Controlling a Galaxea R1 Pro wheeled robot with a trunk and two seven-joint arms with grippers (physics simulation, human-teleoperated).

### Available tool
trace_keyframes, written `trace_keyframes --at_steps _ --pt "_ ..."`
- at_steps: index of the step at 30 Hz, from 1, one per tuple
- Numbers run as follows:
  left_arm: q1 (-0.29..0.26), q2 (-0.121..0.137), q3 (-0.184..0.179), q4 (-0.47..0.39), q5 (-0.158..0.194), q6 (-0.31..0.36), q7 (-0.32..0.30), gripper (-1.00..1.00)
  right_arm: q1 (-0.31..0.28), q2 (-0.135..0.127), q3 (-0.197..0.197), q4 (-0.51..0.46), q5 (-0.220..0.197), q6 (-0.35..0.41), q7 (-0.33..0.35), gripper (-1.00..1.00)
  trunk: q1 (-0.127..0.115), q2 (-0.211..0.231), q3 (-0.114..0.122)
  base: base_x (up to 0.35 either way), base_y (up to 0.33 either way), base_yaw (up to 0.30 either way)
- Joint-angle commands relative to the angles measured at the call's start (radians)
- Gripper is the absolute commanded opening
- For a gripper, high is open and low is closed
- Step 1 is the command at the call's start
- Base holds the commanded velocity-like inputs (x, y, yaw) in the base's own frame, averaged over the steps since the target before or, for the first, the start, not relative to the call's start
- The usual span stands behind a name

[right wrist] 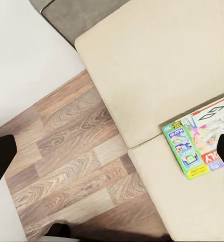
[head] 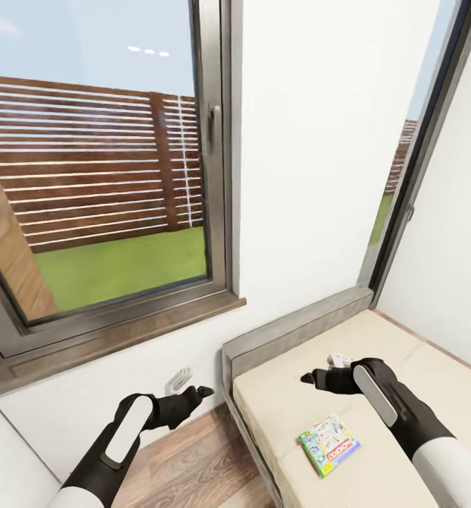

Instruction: Put all the toys in the child's room - the three board games (two on the bed and one on the table), the two jigsaw puzzles on the table, and the tennis ball on the table - inside the toy box on the table in the child's room.

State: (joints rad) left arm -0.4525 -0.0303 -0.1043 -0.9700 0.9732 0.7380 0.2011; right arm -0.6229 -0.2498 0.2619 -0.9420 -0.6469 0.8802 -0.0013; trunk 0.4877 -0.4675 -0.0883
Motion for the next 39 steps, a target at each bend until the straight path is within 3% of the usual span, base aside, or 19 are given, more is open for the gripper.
trace_keyframes --at_steps 1,11,39 --pt "0.0 0.002 0.001 -0.001 0.011 0.003 0.01 1.0 -0.004 -0.001 0.003 0.008 0.0 0.003 0.0 1.0 0.005 -0.009 -0.005 0.0 0.0 -0.276" --pt "-0.007 0.01 0.008 0.06 0.014 0.006 0.005 1.0 -0.011 0.006 0.002 0.057 -0.002 0.005 0.0 1.0 0.043 -0.079 -0.037 0.0 0.0 -0.223" --pt "-0.014 0.01 0.012 0.132 0.021 -0.006 0.003 1.0 -0.012 0.009 0.004 0.077 -0.002 0.006 0.0 1.0 0.15 -0.275 -0.12 0.0 0.0 -0.079"
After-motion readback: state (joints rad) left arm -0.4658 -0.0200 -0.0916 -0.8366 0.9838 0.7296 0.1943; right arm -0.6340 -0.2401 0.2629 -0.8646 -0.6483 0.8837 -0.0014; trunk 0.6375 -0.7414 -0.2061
